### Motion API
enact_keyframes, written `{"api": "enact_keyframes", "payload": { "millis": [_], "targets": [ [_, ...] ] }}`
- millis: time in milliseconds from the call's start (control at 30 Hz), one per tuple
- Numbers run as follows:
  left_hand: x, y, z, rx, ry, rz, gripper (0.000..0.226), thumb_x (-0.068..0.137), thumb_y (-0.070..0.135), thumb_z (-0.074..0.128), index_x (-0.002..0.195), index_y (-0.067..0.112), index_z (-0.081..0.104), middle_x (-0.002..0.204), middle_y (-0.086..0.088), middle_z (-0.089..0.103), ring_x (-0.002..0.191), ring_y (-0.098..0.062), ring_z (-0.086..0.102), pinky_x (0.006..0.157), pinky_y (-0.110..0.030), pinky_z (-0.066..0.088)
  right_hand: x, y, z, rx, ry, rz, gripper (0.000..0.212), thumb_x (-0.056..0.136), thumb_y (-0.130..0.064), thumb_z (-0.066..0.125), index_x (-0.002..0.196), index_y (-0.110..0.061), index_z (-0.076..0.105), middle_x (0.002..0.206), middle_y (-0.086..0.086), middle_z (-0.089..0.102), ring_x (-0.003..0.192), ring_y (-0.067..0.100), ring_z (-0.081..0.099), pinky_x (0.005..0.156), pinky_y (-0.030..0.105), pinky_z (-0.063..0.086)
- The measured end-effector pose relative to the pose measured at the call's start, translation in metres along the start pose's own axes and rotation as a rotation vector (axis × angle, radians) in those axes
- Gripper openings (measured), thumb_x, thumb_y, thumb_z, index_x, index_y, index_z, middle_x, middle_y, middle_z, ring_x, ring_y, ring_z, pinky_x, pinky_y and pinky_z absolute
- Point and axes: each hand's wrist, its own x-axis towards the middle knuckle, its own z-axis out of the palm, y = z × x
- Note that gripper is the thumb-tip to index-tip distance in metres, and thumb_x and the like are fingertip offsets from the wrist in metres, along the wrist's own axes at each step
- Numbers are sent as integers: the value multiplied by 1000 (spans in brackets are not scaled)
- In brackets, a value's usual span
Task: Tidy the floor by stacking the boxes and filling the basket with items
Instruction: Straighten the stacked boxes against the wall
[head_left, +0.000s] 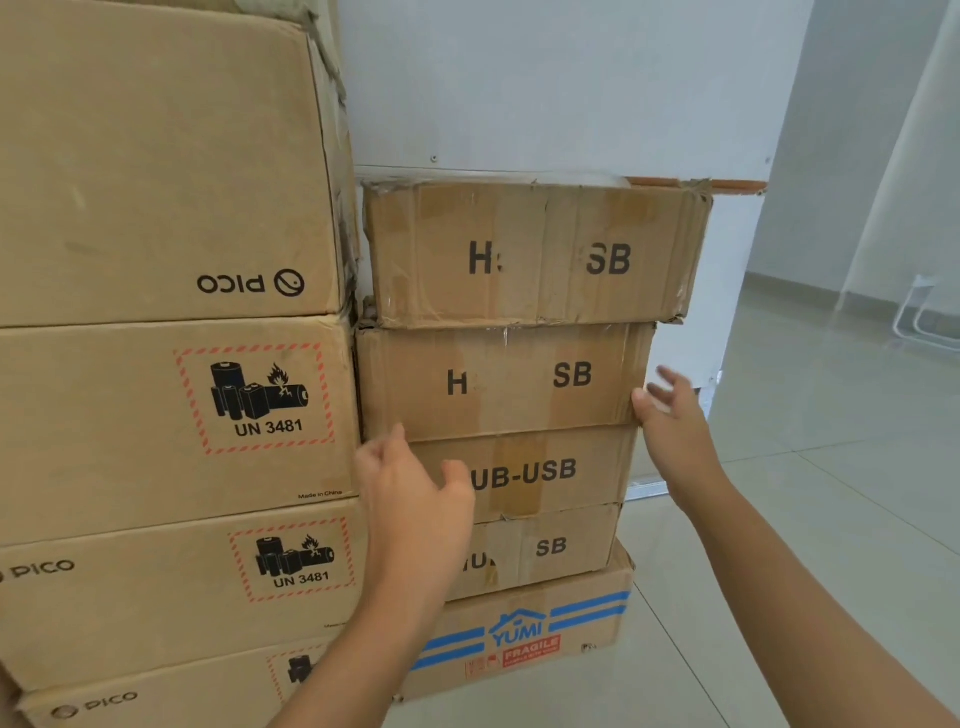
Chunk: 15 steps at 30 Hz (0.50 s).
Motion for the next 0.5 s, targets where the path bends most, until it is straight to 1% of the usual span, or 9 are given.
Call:
{"api": "enact_keyframes", "payload": {
  "millis": [33,67,100,133,167,233,300,400,500],
  "targets": [
    [0,7,-3,-10,27,69,62,94,25,46,148,19,16,145,5,18,103,-14,53,85,-23,35,1,-10,-4,61,32,-27,49,99,-20,43,145,-22,26,144,4,40,123,15,44,97,30,38],
    [1,15,-6,-17,55,152,62,94,25,46,148,20,16,145,9,16,109,-16,52,90,-26,39,2,-23,-7,119,57,-57,52,99,-18,43,146,-24,23,145,2,39,123,13,43,97,29,37],
    [5,21,-10,-20,78,235,62,94,25,46,148,21,15,148,12,13,122,-18,45,100,-31,39,5,-34,-11,173,68,-77,53,98,-18,44,146,-26,22,144,1,39,125,13,43,99,29,37],
    [9,26,-14,-16,94,312,63,95,25,45,148,21,13,151,15,8,135,-17,32,111,-35,31,7,-44,-13,221,62,-88,52,98,-20,44,145,-27,23,143,1,42,126,14,45,103,32,38],
    [14,30,-18,3,105,374,64,95,25,44,149,21,10,153,17,2,141,-12,18,116,-32,19,9,-50,-14,250,44,-87,50,98,-21,45,143,-28,26,140,1,45,125,16,47,106,35,39],
    [25,33,-27,62,94,422,66,96,25,42,150,20,4,155,16,-4,143,-3,1,114,-23,6,9,-55,-14,252,15,-71,44,97,-21,48,138,-26,34,134,1,50,123,16,49,106,38,40],
    [35,31,-34,88,53,409,67,96,25,42,150,21,3,157,13,-2,143,-5,4,118,-29,10,4,-54,-14,212,14,-60,41,96,-18,49,135,-23,40,133,0,51,122,14,49,105,36,40],
    [43,29,-42,7,3,338,66,95,25,45,150,23,8,157,8,10,143,-13,19,117,-41,21,-3,-56,-15,152,1,-87,42,95,-13,50,135,-20,45,127,-5,53,115,9,51,95,27,41],
    [46,29,-47,-53,-29,329,65,95,24,47,149,25,11,155,7,17,139,-9,24,116,-36,22,-5,-59,-17,130,-62,-103,49,92,-13,53,139,-24,42,130,-5,53,121,10,47,97,26,38]
  ]
}}
